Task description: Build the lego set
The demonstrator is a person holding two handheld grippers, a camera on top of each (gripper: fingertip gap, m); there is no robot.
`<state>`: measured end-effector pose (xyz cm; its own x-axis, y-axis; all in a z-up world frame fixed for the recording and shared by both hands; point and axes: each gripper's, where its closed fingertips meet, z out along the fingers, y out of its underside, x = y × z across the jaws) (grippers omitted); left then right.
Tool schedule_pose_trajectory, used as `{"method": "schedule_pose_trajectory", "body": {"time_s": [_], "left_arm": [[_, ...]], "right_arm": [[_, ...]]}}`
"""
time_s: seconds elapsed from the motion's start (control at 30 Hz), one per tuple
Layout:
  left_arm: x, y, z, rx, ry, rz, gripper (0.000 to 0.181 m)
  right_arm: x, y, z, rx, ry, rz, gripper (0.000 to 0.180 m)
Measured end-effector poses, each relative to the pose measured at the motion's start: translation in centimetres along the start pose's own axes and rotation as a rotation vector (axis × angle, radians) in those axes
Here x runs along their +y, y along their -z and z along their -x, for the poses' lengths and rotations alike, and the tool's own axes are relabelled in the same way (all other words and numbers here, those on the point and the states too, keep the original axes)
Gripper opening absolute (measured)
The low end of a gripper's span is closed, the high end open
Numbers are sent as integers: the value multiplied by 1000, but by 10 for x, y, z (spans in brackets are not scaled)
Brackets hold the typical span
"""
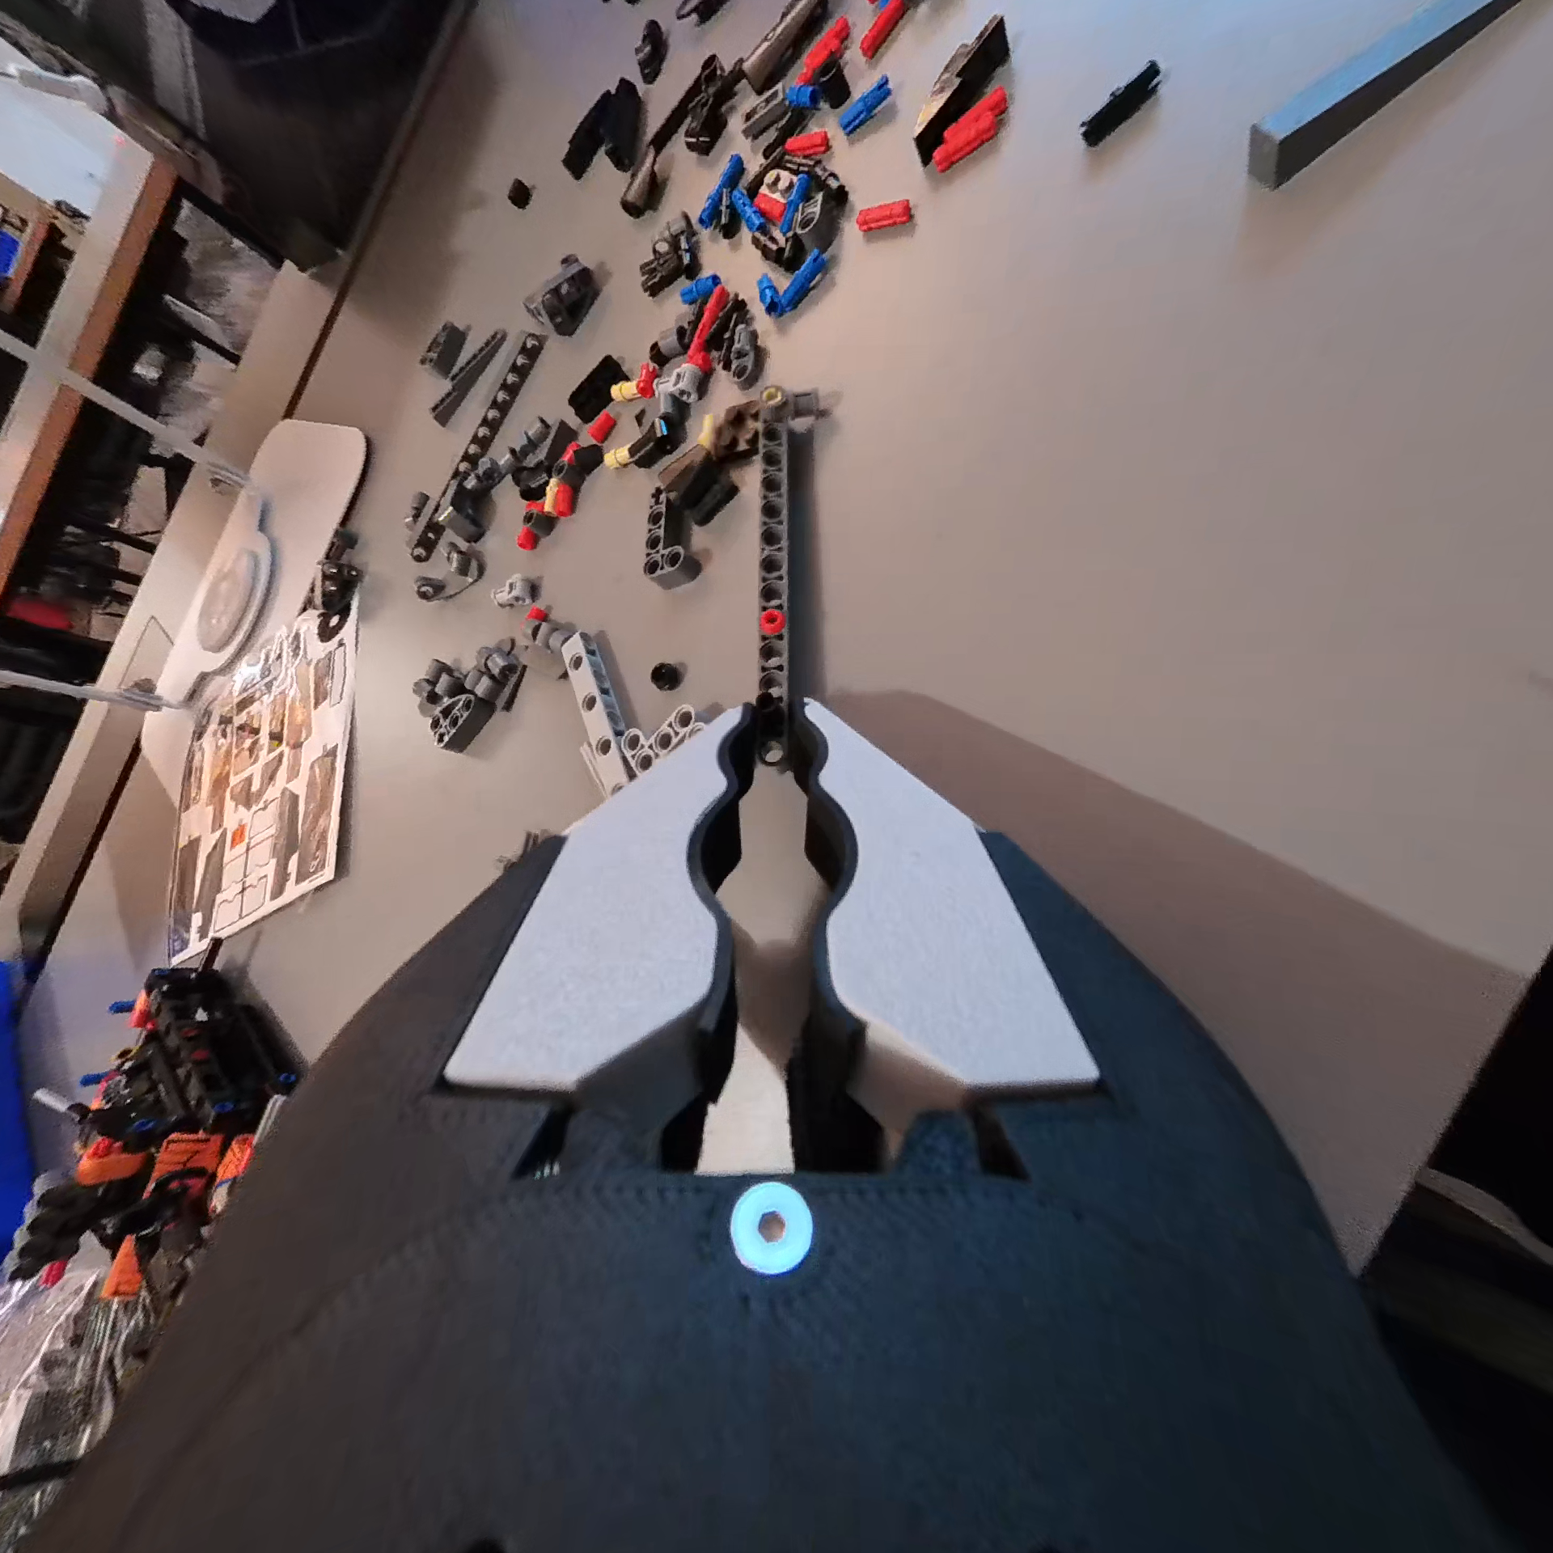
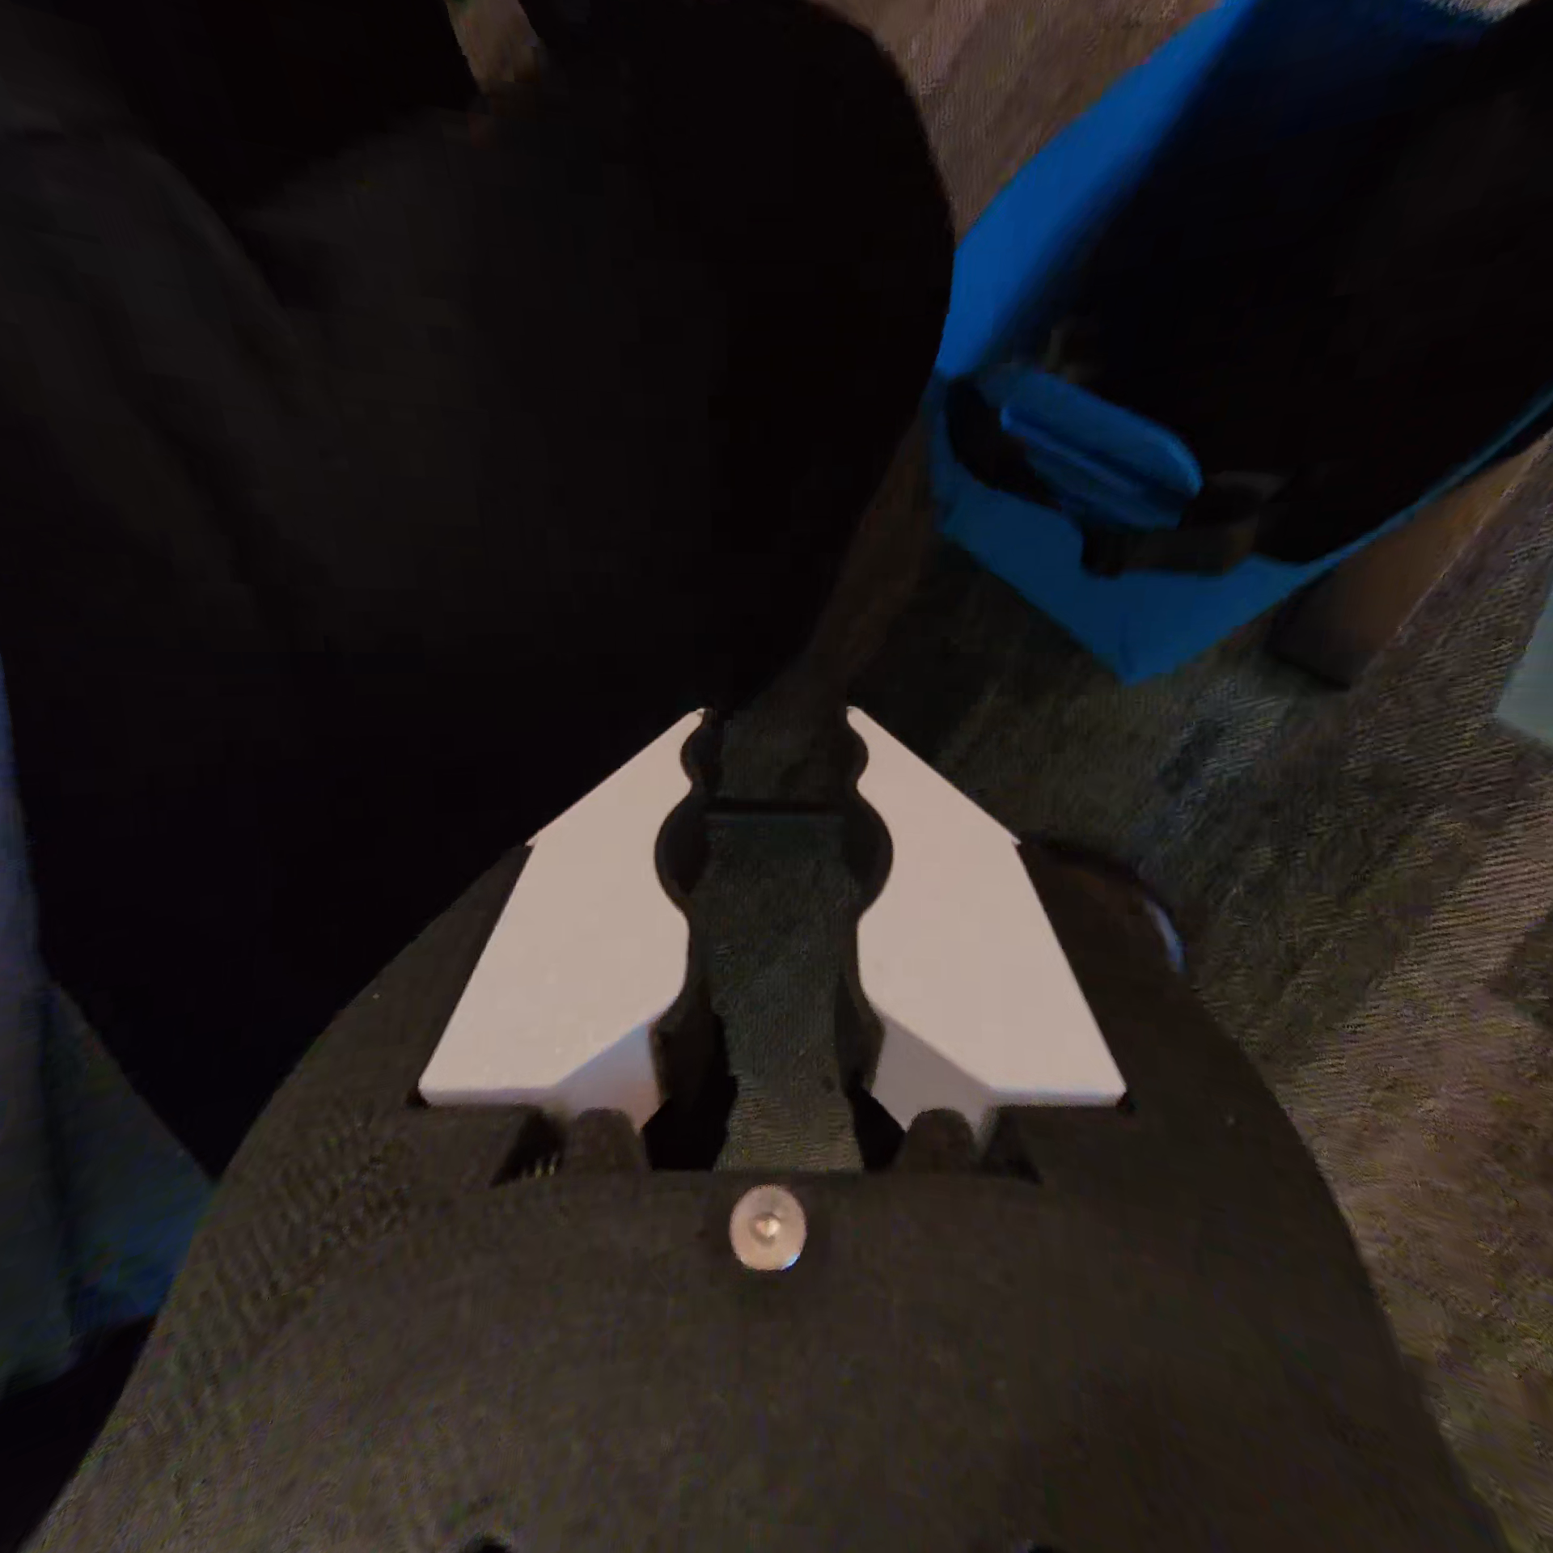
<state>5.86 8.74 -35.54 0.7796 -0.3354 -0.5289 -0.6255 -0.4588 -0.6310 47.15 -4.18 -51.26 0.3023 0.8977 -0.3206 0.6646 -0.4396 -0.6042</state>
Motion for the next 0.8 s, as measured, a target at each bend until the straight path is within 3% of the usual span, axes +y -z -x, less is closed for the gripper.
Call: {"method": "schedule_pose_trajectory", "body": {"time_s": [0.03,0.2,0.3,0.37,0.47,0.57,0.7,0.8], "left_arm": [[1,0,2,-16,-1,7,6],[2,-2,7,-66,-18,19,6],[4,-3,9,-81,-8,31,6],[4,-3,10,-89,-11,33,6],[3,-3,10,-105,-30,32,6],[4,-3,11,-111,-29,34,6],[4,-3,12,-125,-33,40,6],[5,-4,13,-130,-33,44,6]], "right_arm": [[16,1,8,-16,-24,-19,27],[103,30,15,107,-187,-172,27],[138,81,-6,267,-332,-340,30],[142,128,-33,404,-376,-468,48],[103,187,-68,469,-342,-639,71],[45,200,-89,421,-196,-680,93],[-7,191,-91,347,15,-712,83],[-31,177,-69,187,125,-760,75]]}}
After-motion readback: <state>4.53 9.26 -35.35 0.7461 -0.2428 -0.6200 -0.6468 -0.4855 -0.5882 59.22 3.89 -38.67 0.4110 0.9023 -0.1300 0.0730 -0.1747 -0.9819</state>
